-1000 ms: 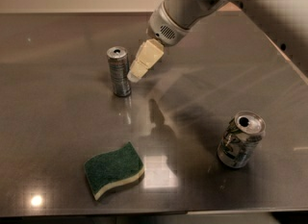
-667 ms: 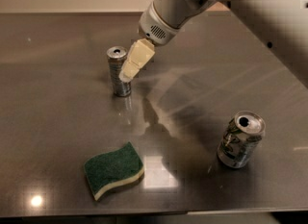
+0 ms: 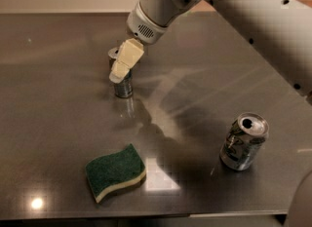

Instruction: Move redbull can near 7up can

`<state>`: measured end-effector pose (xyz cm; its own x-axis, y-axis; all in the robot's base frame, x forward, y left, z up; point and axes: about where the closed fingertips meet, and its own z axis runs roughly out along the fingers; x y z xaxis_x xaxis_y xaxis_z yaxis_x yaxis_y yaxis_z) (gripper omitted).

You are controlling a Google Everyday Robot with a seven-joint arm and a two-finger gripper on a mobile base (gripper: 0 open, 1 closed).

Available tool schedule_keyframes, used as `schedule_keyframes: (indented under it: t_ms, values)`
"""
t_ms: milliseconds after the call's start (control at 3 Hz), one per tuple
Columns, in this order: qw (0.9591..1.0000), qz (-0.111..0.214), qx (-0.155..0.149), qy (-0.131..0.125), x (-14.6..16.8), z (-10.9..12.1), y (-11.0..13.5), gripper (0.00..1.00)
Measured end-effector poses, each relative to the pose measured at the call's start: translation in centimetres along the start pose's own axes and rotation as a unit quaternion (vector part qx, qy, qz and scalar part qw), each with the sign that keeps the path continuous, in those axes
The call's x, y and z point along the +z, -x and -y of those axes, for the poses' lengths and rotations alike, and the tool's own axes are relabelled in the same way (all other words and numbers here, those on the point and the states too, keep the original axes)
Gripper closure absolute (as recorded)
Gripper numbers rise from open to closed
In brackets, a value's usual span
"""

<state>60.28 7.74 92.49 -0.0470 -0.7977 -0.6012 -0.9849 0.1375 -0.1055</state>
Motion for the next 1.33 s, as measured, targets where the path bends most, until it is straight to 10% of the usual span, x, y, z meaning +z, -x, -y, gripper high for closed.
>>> schedule_keyframes:
  t_ms: [1333]
  values:
    - [0.9998,-0.011,-0.017,0.0,-1.9,-0.7,-0.6,0.85]
